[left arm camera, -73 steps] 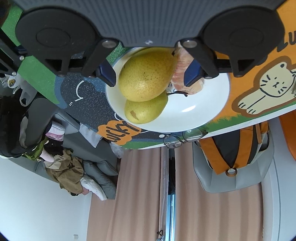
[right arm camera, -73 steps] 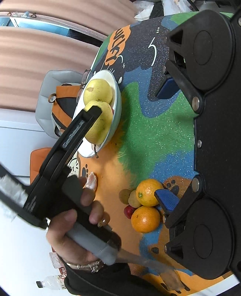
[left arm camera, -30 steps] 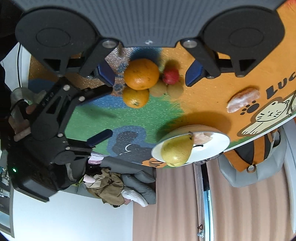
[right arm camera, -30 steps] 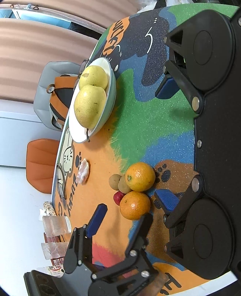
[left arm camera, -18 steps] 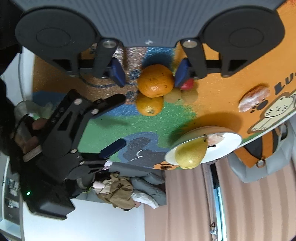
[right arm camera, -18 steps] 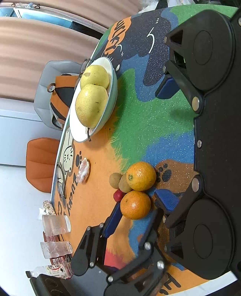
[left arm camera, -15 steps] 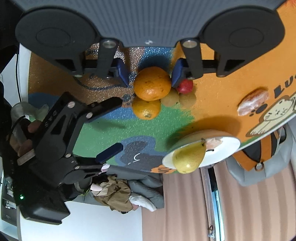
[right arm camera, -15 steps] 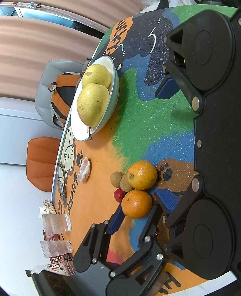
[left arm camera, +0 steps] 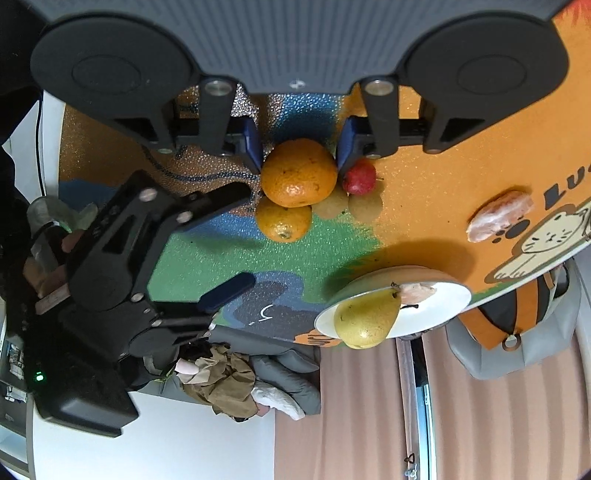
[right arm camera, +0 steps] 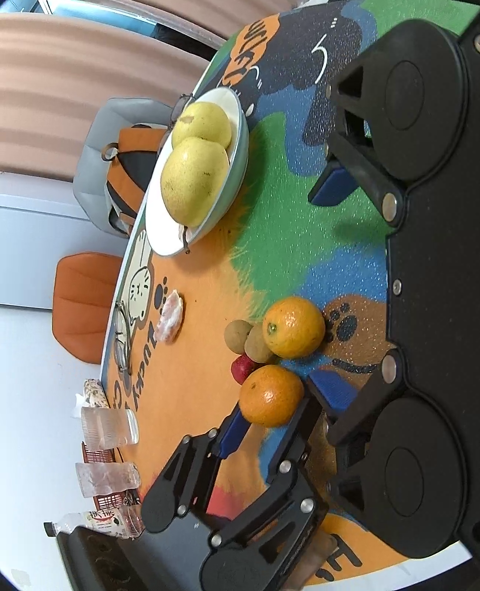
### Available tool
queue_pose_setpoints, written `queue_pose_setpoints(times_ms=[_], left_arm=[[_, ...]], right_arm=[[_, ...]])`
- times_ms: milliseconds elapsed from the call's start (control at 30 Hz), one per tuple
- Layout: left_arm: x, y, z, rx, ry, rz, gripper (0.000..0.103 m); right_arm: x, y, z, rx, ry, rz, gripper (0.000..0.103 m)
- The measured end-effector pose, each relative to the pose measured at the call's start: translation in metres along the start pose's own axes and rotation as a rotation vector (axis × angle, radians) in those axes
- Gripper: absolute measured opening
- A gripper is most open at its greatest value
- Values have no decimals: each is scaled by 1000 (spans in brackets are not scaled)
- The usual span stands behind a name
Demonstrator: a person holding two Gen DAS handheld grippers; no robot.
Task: Organize fruits
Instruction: 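Grasp an orange with the left gripper while the right gripper grasps another orange, then carry both oranges to the white plate and open both grippers to release them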
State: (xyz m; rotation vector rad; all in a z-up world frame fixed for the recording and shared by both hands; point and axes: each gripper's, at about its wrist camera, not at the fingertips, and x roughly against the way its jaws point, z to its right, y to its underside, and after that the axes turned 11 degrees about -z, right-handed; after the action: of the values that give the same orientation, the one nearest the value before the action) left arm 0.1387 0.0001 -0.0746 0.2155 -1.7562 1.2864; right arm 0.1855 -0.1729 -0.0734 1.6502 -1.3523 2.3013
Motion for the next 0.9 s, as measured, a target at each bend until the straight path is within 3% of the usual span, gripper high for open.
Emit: queue_pose_setpoints(times_ms=[400,533,900], left_arm=[[7,2,2,-1,-10,2,41],[10,1,1,4,-14,7,41],[11,-3,-9,18,-23,6,41]], right_arm=[[-10,-9,-9,34,-27,-11,57],[-11,-13,-15,56,-45,-12,37],[-5,-17,-8,34,-4,-19,37]])
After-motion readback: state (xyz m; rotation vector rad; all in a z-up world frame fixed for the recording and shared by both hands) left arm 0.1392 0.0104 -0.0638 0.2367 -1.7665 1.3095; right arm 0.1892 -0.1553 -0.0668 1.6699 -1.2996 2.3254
